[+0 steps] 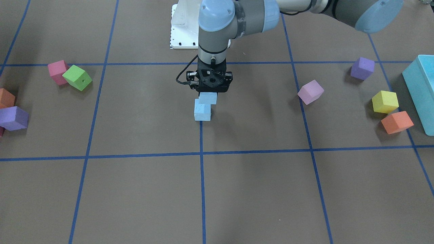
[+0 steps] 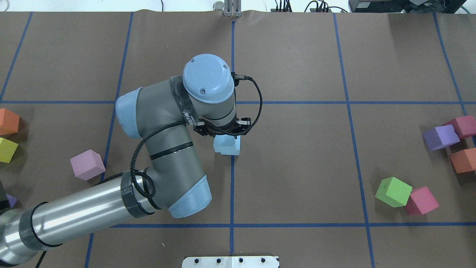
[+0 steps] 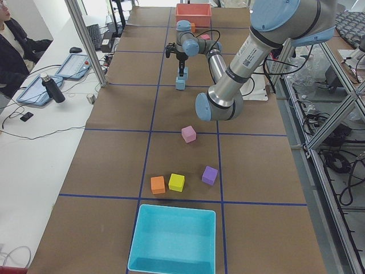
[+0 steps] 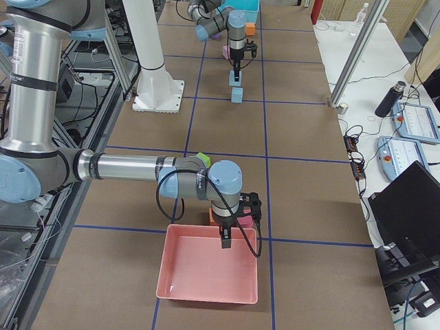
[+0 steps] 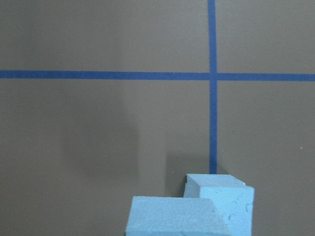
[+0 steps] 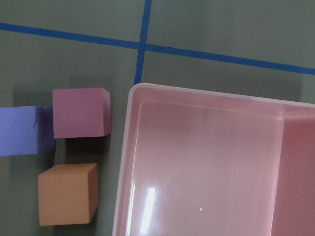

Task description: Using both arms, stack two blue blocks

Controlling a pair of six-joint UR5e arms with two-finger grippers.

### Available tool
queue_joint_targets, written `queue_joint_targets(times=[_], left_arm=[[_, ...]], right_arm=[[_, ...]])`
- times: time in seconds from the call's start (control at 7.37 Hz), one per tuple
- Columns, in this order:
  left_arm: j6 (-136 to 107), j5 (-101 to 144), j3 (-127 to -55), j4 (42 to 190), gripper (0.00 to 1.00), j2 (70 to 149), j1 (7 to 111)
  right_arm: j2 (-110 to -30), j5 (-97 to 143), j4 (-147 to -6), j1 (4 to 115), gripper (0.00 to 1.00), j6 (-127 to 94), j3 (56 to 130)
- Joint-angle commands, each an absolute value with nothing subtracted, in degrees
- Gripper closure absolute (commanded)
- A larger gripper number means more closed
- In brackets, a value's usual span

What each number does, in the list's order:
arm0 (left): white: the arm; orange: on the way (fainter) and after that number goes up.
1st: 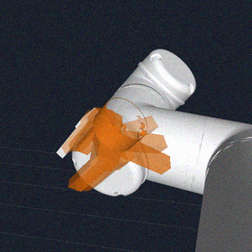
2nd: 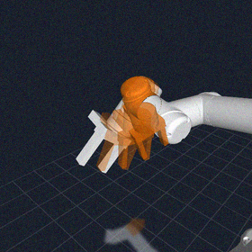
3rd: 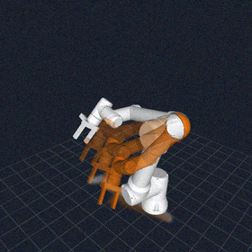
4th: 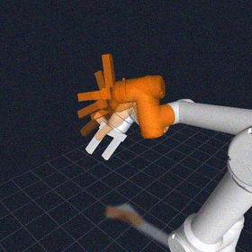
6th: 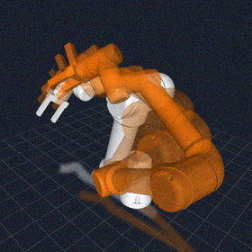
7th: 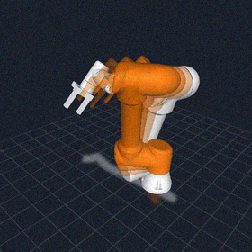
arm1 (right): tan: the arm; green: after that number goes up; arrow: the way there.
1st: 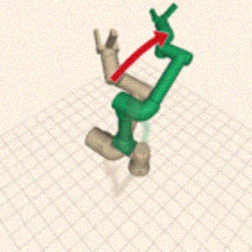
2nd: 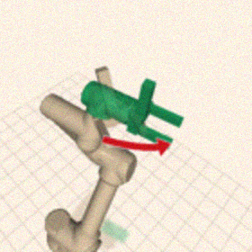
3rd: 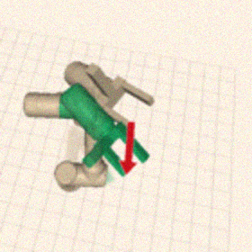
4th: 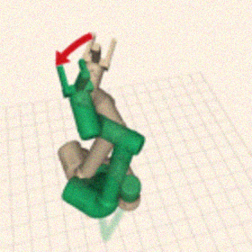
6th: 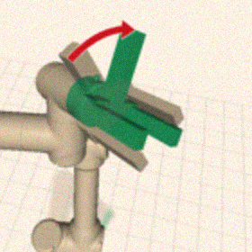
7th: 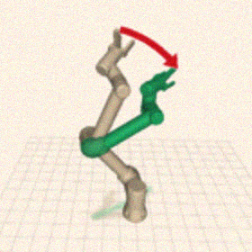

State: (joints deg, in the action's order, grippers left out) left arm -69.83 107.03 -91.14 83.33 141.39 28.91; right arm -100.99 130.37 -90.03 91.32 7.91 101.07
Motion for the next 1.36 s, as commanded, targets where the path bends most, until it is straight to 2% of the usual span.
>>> queue_joint_targets(times=[0.0,1.22], left_arm=[[-69.5,105.6,-87.5,83.6,0.72,143.4,27.8],[-66.9,106.1,-87.3,83.8,0.72,142.7,29.9]], right_arm=[[-101.2,130.4,-90.1,91.3,0.00,7.9,101.1],[-101.2,130.5,-90.0,91.3,0.00,7.6,101.1]])
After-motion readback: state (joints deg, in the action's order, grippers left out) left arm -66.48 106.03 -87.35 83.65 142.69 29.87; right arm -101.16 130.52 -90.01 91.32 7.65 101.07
